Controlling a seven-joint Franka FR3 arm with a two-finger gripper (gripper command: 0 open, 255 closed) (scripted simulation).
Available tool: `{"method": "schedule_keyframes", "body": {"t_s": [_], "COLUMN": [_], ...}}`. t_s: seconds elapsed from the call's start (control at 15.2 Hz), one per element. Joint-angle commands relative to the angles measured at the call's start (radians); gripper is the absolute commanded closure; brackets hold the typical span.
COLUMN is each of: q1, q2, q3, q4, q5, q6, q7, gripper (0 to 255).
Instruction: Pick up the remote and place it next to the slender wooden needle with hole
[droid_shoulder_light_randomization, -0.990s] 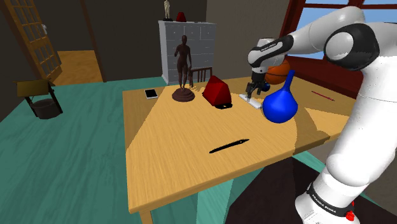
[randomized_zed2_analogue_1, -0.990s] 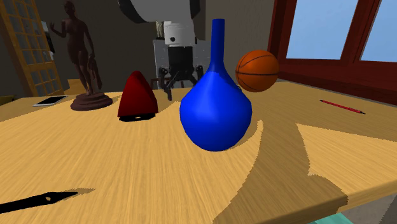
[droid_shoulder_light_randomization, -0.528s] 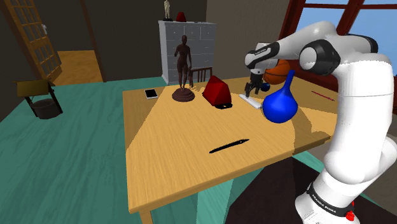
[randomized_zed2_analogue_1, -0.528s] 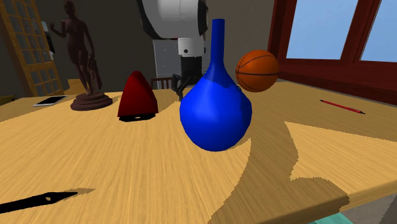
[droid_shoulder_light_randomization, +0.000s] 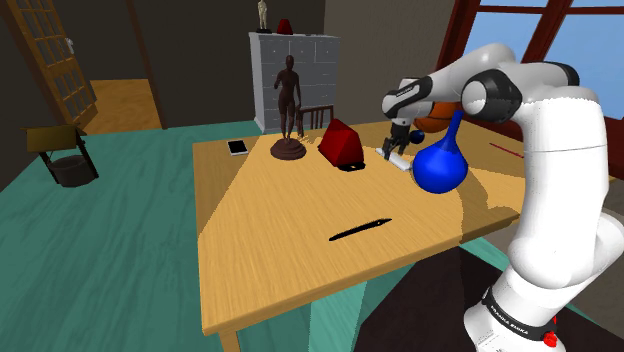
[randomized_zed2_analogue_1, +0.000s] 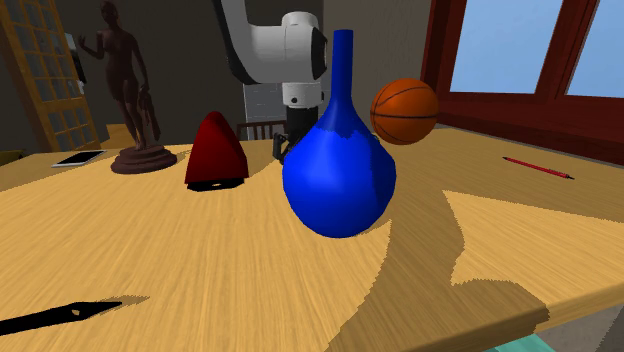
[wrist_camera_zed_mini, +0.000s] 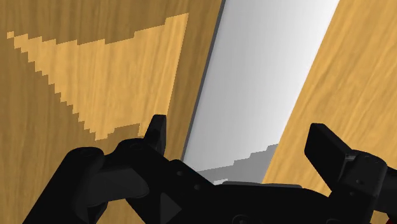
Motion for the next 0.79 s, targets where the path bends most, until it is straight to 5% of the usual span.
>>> {"method": "schedule_keyframes", "body": {"t_s": [0.0, 0.4, 0.46, 0.73], "q1": [-0.002, -0.002, -0.002, -0.002], "q2": [0.005, 0.005, 0.005, 0.005], "q3": [0.001, 0.001, 0.001, 0.001], "q4": [-0.002, -0.002, -0.002, -0.002], "q5": [0.002, 0.002, 0.002, 0.002], "q6": [0.008, 0.008, 0.008, 0.008], "q7": [-0.002, -0.002, -0.002, -0.002], "gripper": [0, 0, 255, 255]}}
